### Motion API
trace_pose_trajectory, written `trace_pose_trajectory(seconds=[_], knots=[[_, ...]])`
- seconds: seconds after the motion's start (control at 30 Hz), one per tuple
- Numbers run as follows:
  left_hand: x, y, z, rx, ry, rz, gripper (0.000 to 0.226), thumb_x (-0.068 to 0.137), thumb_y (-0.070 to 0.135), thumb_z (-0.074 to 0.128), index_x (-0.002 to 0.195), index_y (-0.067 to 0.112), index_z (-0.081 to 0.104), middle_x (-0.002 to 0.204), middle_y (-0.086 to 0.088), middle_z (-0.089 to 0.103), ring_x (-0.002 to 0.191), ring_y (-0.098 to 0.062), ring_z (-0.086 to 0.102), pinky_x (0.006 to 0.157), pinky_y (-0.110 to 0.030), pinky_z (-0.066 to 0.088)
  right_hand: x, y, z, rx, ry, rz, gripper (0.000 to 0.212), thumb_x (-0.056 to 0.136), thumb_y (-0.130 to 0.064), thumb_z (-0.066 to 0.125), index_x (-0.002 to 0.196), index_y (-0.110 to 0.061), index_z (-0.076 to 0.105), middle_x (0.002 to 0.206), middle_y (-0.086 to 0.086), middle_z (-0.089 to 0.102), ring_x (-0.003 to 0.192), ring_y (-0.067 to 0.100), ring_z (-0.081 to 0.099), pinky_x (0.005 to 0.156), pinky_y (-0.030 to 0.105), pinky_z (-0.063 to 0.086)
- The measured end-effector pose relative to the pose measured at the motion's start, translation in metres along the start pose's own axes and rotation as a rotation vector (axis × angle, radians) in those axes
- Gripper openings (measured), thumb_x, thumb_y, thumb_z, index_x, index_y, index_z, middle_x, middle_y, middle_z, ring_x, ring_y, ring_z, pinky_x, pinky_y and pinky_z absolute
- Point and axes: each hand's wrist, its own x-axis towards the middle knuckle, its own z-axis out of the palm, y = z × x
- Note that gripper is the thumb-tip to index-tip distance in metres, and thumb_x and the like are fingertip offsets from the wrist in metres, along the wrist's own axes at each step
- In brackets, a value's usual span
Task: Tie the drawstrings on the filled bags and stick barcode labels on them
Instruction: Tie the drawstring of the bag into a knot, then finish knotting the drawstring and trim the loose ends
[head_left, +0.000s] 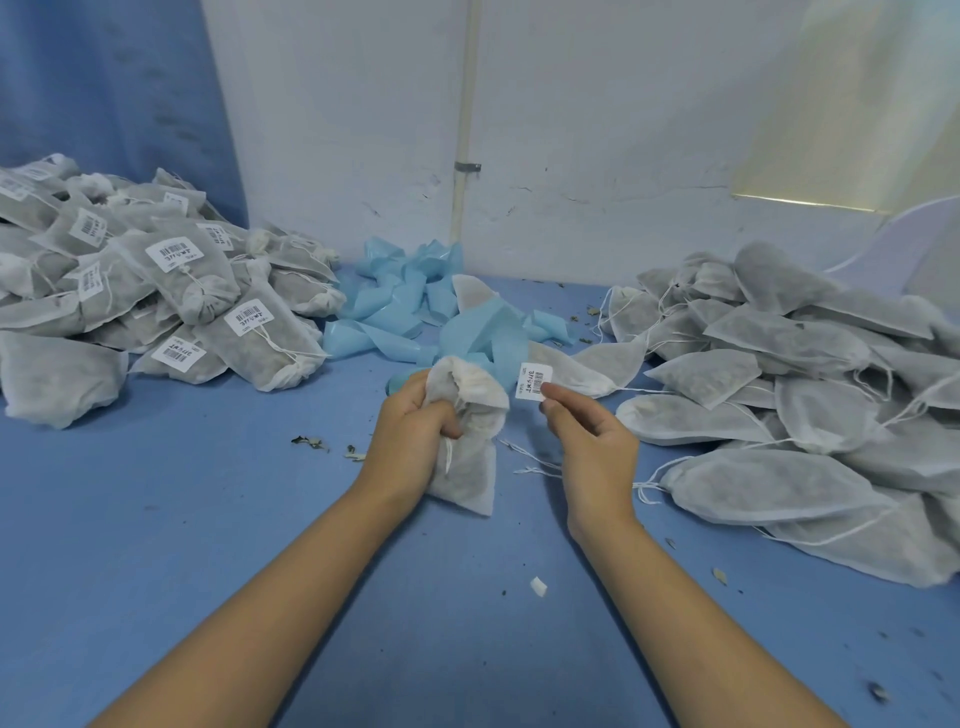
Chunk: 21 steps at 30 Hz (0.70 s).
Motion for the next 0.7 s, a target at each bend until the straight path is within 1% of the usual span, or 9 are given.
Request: trace_pose_trajectory(seconds=[0.03, 0.1, 0.2, 0.37, 0.43, 0.53, 0.6, 0.63, 0.7], knots=[[0.0004, 0.0022, 0.0008, -0.04, 0.006, -0.036, 0.018, 0.05, 0.008, 0.048, 0.065, 0.013, 0.055, 0.059, 0.008, 0.054, 0.057, -0.005, 0.05, 0.051, -0.015, 0.04, -0.0004, -0.0005, 0.0004, 0.0, -0.013, -0.01, 0.026, 0.086, -0.003, 0.065, 0.085, -0.027, 0.074, 0.085, -0.021, 0.073, 0.082, -0.008, 0.065, 0.071, 0.006, 0.046], [-0.0004, 0.0043, 0.0019, -0.078, -0.002, -0.101, 0.021, 0.046, 0.008, 0.048, 0.066, 0.009, 0.053, 0.06, 0.0, 0.05, 0.057, -0.012, 0.048, 0.052, -0.021, 0.037, -0.0018, -0.0012, 0.0014, -0.011, -0.051, -0.038, 0.026, 0.087, -0.004, 0.064, 0.084, -0.028, 0.074, 0.086, -0.02, 0.073, 0.084, -0.008, 0.065, 0.072, 0.006, 0.045], [-0.0031, 0.0046, 0.0033, -0.103, -0.025, -0.154, 0.019, 0.044, 0.007, 0.048, 0.061, 0.011, 0.055, 0.059, -0.002, 0.051, 0.055, -0.014, 0.049, 0.053, -0.023, 0.037, -0.0044, -0.0009, 0.0036, -0.051, -0.097, -0.082, 0.025, 0.087, -0.005, 0.065, 0.086, -0.029, 0.074, 0.087, -0.019, 0.074, 0.086, -0.007, 0.065, 0.072, 0.006, 0.046], [0.0001, 0.0049, 0.0026, -0.142, -0.041, -0.145, 0.055, 0.041, 0.006, 0.048, 0.092, -0.013, 0.059, 0.085, -0.015, 0.057, 0.076, -0.025, 0.054, 0.069, -0.033, 0.041, -0.0073, 0.0006, 0.0054, -0.128, -0.138, -0.1, 0.019, 0.088, -0.009, 0.065, 0.093, -0.024, 0.075, 0.089, -0.019, 0.073, 0.082, -0.005, 0.065, 0.071, 0.009, 0.047], [0.0014, 0.0037, 0.0026, -0.14, -0.047, -0.141, 0.057, 0.042, 0.006, 0.049, 0.094, -0.015, 0.058, 0.086, -0.015, 0.058, 0.078, -0.025, 0.055, 0.073, -0.035, 0.041, -0.0077, 0.0005, 0.0056, -0.146, -0.143, -0.103, 0.018, 0.088, -0.01, 0.065, 0.095, -0.024, 0.075, 0.09, -0.018, 0.073, 0.081, -0.003, 0.065, 0.072, 0.01, 0.049], [0.0001, 0.0033, 0.0029, -0.131, -0.022, -0.149, 0.031, 0.044, 0.007, 0.049, 0.072, 0.005, 0.062, 0.068, -0.005, 0.058, 0.062, -0.016, 0.055, 0.061, -0.026, 0.042, -0.0079, -0.0003, 0.0053, -0.14, -0.134, -0.108, 0.019, 0.088, -0.01, 0.065, 0.094, -0.025, 0.075, 0.091, -0.017, 0.074, 0.081, -0.002, 0.065, 0.073, 0.012, 0.049], [-0.0013, 0.0038, 0.0031, -0.136, -0.035, -0.173, 0.021, 0.045, 0.007, 0.048, 0.058, 0.017, 0.061, 0.058, 0.002, 0.055, 0.053, -0.011, 0.053, 0.054, -0.023, 0.04, -0.0078, -0.0006, 0.0049, -0.13, -0.13, -0.116, 0.02, 0.088, -0.009, 0.064, 0.093, -0.026, 0.075, 0.09, -0.018, 0.073, 0.08, -0.003, 0.065, 0.072, 0.011, 0.049], [-0.0019, 0.0041, 0.0034, -0.137, -0.045, -0.185, 0.02, 0.044, 0.007, 0.048, 0.051, 0.021, 0.06, 0.055, 0.003, 0.054, 0.052, -0.011, 0.052, 0.054, -0.023, 0.038, -0.0076, -0.0008, 0.005, -0.127, -0.134, -0.119, 0.02, 0.089, -0.009, 0.064, 0.093, -0.026, 0.074, 0.09, -0.019, 0.073, 0.08, -0.004, 0.065, 0.072, 0.011, 0.048], [-0.0024, 0.0037, 0.0031, -0.149, -0.048, -0.199, 0.018, 0.044, 0.006, 0.048, 0.048, 0.02, 0.058, 0.055, 0.001, 0.053, 0.055, -0.014, 0.051, 0.057, -0.026, 0.037, -0.0078, -0.0005, 0.0055, -0.13, -0.145, -0.122, 0.02, 0.089, -0.009, 0.064, 0.093, -0.027, 0.074, 0.089, -0.019, 0.073, 0.08, -0.003, 0.065, 0.073, 0.012, 0.049]])
